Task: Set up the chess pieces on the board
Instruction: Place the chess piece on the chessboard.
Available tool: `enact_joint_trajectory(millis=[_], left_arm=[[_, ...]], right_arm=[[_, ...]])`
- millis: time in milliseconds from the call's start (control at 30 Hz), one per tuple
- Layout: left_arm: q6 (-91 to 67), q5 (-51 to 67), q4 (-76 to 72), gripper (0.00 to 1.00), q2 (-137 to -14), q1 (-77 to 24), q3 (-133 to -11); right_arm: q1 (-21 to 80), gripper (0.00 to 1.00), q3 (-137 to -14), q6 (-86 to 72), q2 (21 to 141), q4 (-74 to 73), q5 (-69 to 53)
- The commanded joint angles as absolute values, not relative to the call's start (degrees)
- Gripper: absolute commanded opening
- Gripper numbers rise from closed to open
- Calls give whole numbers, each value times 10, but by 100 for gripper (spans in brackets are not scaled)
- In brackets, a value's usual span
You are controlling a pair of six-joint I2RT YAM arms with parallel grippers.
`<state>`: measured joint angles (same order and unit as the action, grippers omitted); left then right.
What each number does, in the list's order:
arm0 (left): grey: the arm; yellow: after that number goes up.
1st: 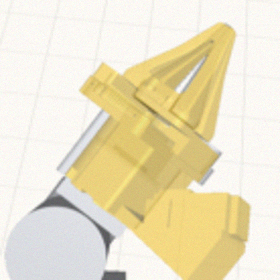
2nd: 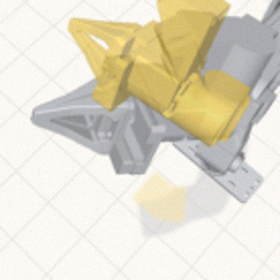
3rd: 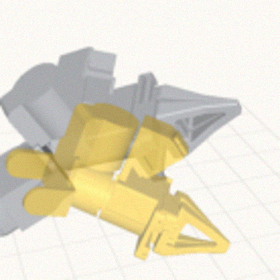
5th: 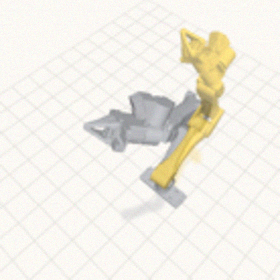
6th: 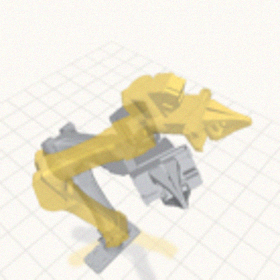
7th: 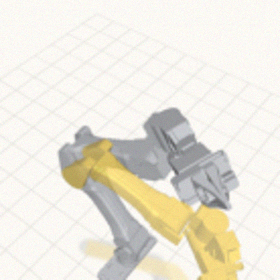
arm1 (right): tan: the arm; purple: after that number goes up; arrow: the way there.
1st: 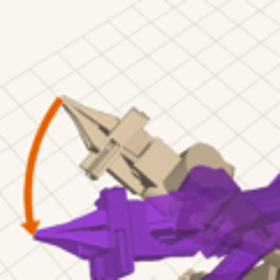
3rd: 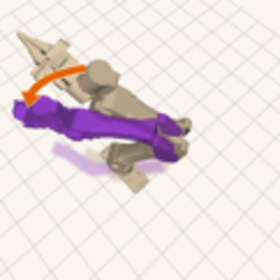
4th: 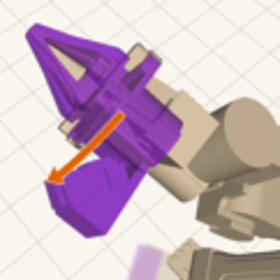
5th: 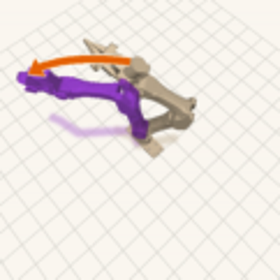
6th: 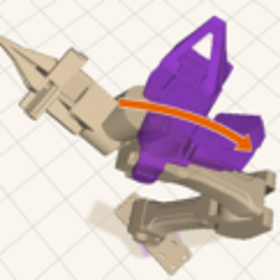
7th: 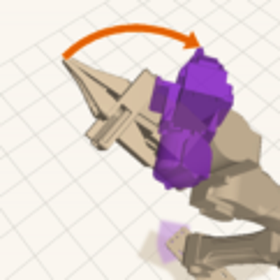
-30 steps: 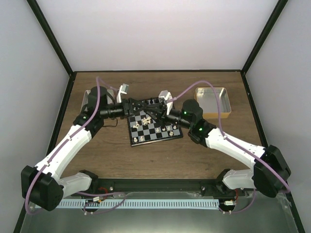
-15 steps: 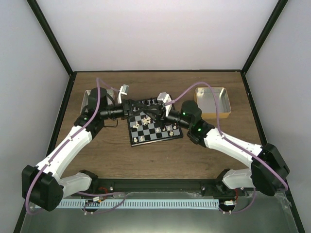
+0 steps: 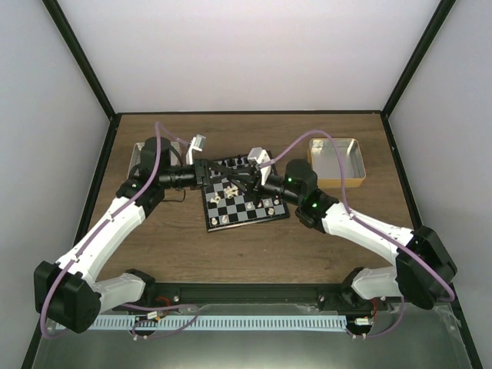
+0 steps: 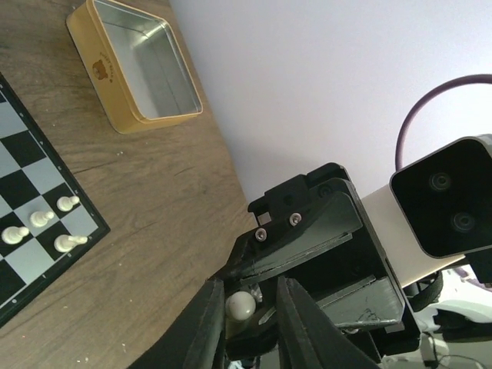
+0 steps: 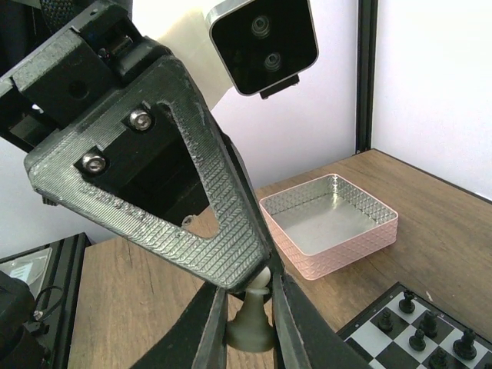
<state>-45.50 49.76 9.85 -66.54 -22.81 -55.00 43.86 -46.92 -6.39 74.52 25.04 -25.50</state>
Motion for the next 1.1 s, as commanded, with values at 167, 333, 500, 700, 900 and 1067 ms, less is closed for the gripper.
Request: enact_joint_trajectory(millis=[167, 333, 500, 700, 900, 1067], left_arm=[[-421, 496, 122, 4, -675, -226, -566], [-404, 460, 134, 4, -671, -226, -567], [-330, 345, 194, 4, -671, -226, -578], [-278, 202, 267, 4, -663, -228, -586], [-273, 161, 244, 4, -664, -250, -557], [-275, 100, 206, 4, -671, -307, -536]], right_arm=[[436, 9, -485, -59, 753, 253, -249], [437, 29, -505, -79, 757, 209, -244], [437, 57, -491, -113, 741, 187, -215], [437, 65, -471, -186, 682, 130, -112], [436, 65, -477, -311, 672, 8, 88], [425, 65, -468, -412, 670, -78, 165]])
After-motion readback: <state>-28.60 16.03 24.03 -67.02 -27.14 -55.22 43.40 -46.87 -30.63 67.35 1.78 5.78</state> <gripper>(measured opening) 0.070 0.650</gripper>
